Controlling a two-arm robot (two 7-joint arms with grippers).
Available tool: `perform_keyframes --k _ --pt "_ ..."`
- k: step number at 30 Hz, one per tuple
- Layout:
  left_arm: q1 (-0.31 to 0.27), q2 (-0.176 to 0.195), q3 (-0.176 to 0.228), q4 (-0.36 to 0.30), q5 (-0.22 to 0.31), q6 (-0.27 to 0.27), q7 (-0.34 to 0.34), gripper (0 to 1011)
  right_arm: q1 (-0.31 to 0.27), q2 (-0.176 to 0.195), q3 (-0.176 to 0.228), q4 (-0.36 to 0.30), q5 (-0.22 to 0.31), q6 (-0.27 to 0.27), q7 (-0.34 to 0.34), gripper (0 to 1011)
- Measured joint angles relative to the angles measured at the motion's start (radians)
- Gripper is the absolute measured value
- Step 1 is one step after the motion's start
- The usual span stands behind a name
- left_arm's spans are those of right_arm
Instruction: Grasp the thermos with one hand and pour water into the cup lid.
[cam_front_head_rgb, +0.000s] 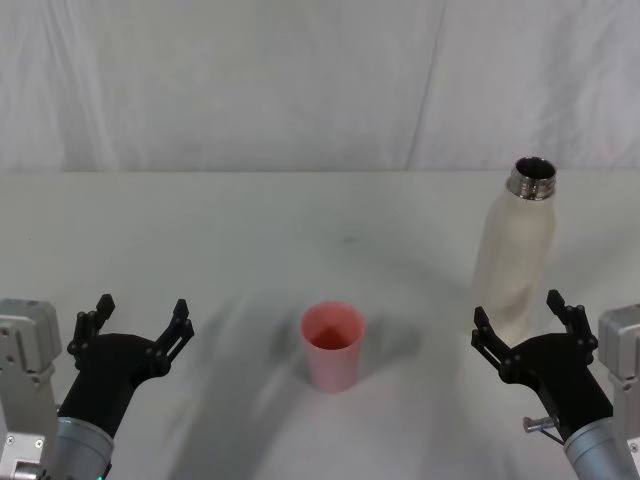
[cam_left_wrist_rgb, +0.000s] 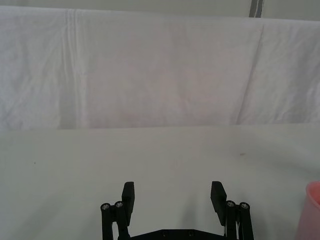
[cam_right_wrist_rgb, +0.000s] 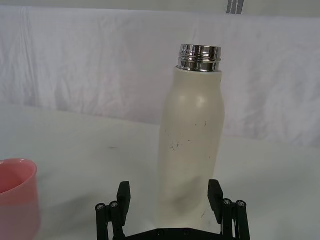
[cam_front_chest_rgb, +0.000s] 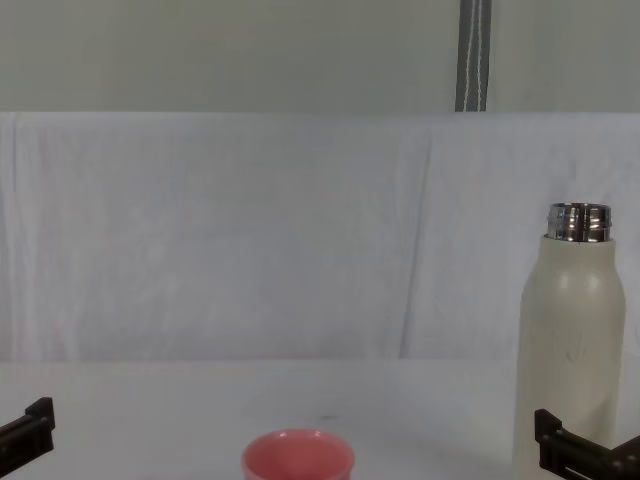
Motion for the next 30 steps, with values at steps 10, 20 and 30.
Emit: perform_keyframes --k 10,20,30 --pt "0.000 0.000 0.000 0.000 0.000 0.000 0.000 1001 0.000 0.000 0.000 0.000 0.000 0.000 0.000 1001" --pt "0.000 0.000 0.000 0.000 0.000 0.000 0.000 1001 0.000 0.000 0.000 0.000 0.000 0.000 0.000 1001" --pt "0.000 0.000 0.000 0.000 0.000 0.000 0.000 1001 0.000 0.000 0.000 0.000 0.000 0.000 0.000 1001"
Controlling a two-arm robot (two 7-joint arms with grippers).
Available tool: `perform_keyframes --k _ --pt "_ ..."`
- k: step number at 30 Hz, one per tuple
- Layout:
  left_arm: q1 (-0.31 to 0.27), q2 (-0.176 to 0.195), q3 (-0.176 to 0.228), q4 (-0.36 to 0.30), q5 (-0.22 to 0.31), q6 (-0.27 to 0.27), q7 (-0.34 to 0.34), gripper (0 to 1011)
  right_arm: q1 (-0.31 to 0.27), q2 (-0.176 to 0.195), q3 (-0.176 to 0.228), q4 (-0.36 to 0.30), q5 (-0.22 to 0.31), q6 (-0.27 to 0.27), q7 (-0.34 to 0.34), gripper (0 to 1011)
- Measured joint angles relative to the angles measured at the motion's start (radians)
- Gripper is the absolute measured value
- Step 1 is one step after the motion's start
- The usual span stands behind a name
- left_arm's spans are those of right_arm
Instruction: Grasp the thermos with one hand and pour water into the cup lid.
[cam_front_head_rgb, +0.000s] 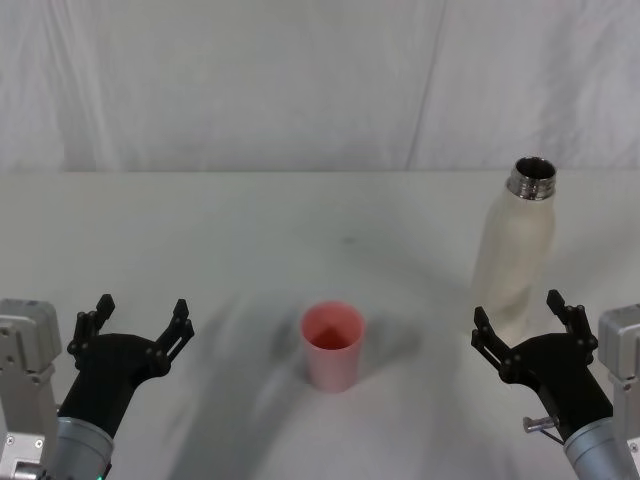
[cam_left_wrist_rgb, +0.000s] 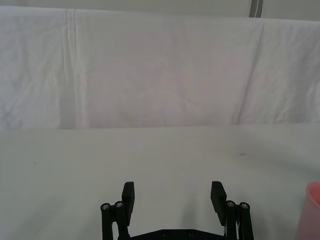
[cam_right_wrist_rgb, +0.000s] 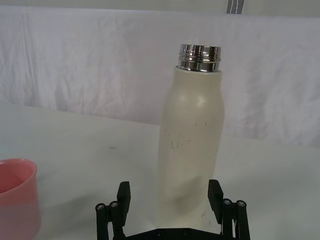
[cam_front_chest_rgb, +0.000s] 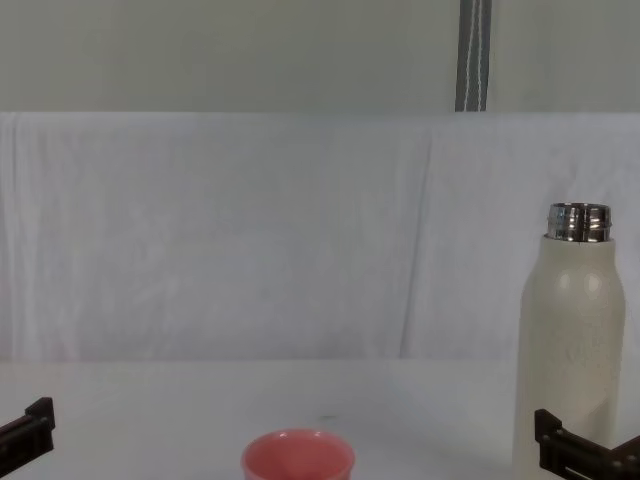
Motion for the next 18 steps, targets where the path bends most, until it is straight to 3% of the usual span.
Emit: perform_keyframes --k 18 --pt "0.000 0.000 0.000 0.000 0.000 0.000 0.000 1001 0.000 0.000 0.000 0.000 0.000 0.000 0.000 1001"
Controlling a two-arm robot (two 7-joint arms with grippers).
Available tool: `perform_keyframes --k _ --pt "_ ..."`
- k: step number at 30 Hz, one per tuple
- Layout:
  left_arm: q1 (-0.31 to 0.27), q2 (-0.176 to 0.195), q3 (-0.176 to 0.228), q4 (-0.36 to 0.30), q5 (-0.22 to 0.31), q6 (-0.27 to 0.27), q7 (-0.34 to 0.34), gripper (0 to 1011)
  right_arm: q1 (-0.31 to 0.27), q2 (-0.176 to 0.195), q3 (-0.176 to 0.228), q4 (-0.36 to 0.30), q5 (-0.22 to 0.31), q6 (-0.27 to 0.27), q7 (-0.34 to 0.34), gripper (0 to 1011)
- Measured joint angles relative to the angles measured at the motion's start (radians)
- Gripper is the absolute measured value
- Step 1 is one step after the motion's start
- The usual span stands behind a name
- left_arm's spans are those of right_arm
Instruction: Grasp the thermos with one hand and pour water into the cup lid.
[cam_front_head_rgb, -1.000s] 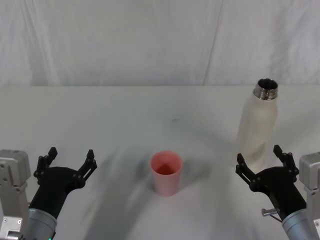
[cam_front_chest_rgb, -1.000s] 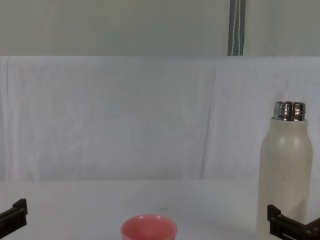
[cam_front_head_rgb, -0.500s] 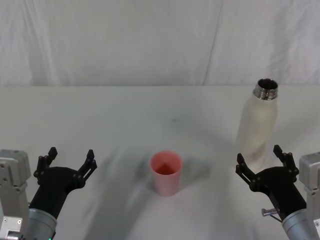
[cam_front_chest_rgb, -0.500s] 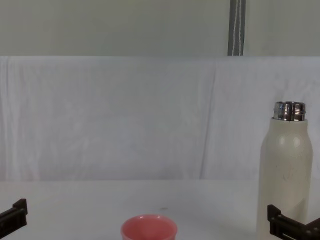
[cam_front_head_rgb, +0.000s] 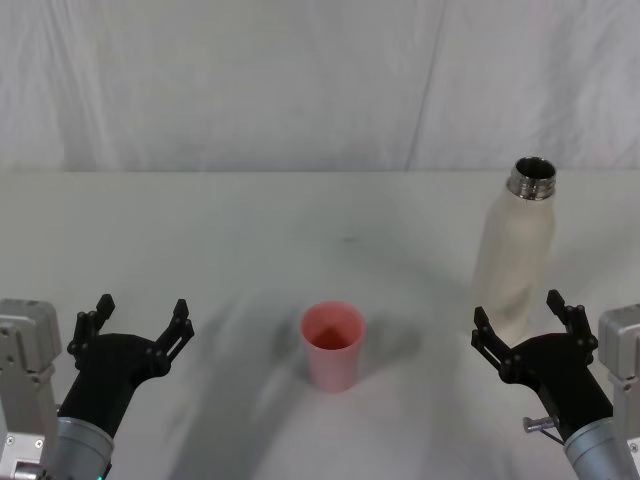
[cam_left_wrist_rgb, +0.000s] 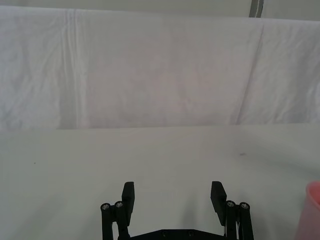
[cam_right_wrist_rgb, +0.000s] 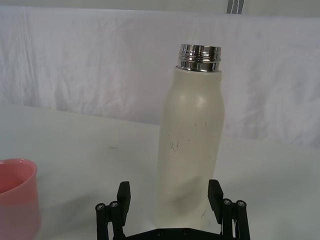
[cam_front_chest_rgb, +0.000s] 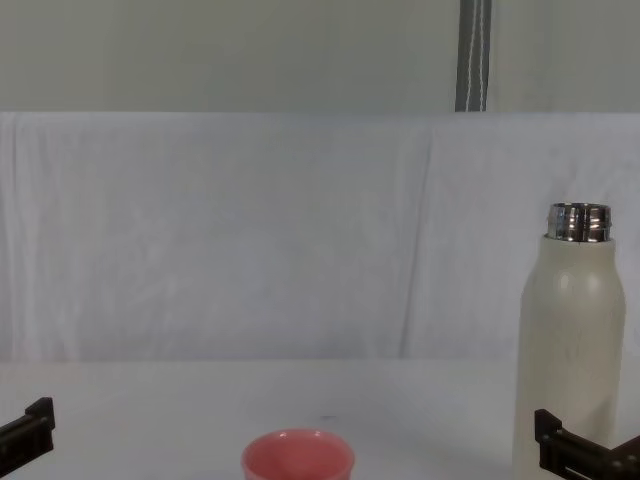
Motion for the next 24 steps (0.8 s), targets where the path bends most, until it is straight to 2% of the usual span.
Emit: perform_keyframes --k 16,24 --pt "0.000 0.000 0.000 0.000 0.000 0.000 0.000 1001 0.000 0.000 0.000 0.000 0.000 0.000 0.000 1001" --pt "0.000 0.000 0.000 0.000 0.000 0.000 0.000 1001 -0.009 -0.021 0.027 0.003 0.017 -0.017 0.037 1001"
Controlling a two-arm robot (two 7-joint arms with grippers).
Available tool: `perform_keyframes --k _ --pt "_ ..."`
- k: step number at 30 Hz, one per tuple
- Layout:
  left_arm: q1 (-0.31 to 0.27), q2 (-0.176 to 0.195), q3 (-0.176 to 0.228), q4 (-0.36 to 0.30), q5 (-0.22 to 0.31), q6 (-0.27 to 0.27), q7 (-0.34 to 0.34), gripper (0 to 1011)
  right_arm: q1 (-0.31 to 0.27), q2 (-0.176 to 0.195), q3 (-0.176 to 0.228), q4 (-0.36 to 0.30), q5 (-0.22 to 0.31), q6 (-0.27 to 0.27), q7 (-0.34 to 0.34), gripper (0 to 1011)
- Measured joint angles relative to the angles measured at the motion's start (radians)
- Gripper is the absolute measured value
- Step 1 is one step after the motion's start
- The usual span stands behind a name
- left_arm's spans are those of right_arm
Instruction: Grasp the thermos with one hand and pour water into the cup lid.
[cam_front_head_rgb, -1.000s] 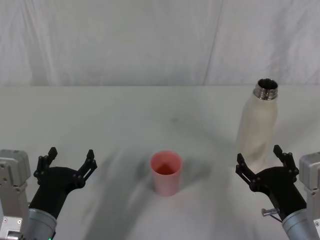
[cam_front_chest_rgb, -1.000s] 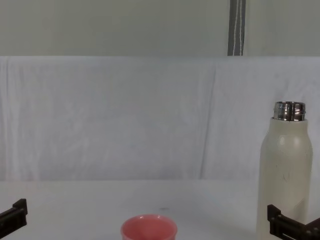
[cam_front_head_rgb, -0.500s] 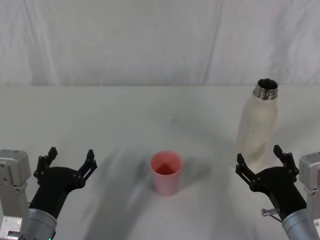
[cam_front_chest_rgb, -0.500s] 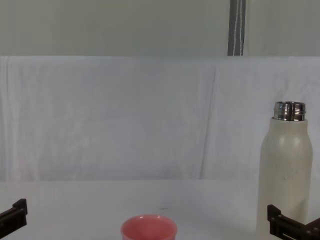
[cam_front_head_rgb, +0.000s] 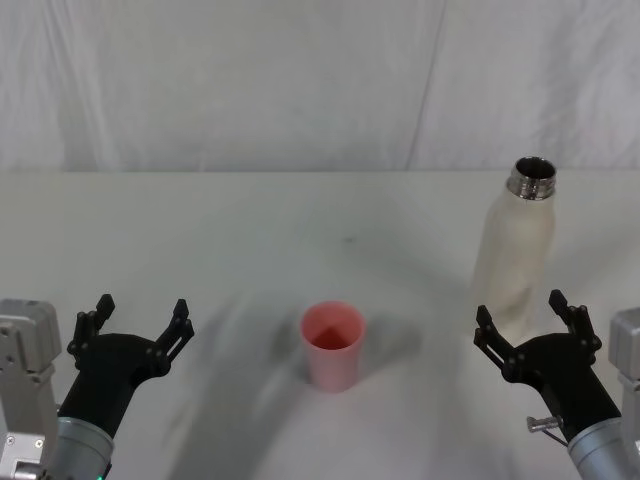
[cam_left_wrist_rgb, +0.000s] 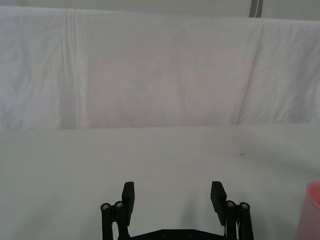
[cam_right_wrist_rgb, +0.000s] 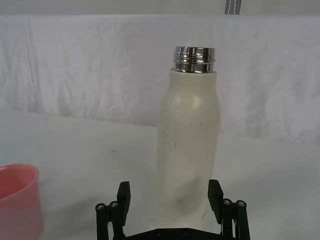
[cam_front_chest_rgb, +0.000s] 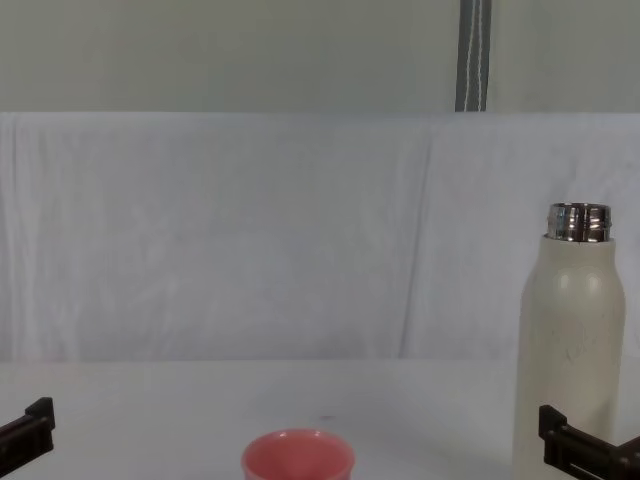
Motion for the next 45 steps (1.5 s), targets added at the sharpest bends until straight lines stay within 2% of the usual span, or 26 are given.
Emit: perform_keyframes --k 14,28,45 --pt "0.000 0.000 0.000 0.000 0.000 0.000 0.000 1001 0.009 -0.038 0.053 0.042 0.078 0.010 0.088 1001" --pt "0.000 0.000 0.000 0.000 0.000 0.000 0.000 1001 0.074 -0.044 0.067 0.098 0.091 0.038 0.140 1001" --pt "0.000 0.000 0.000 0.000 0.000 0.000 0.000 1001 0.130 -0.046 0.074 0.148 0.104 0.041 0.150 1001"
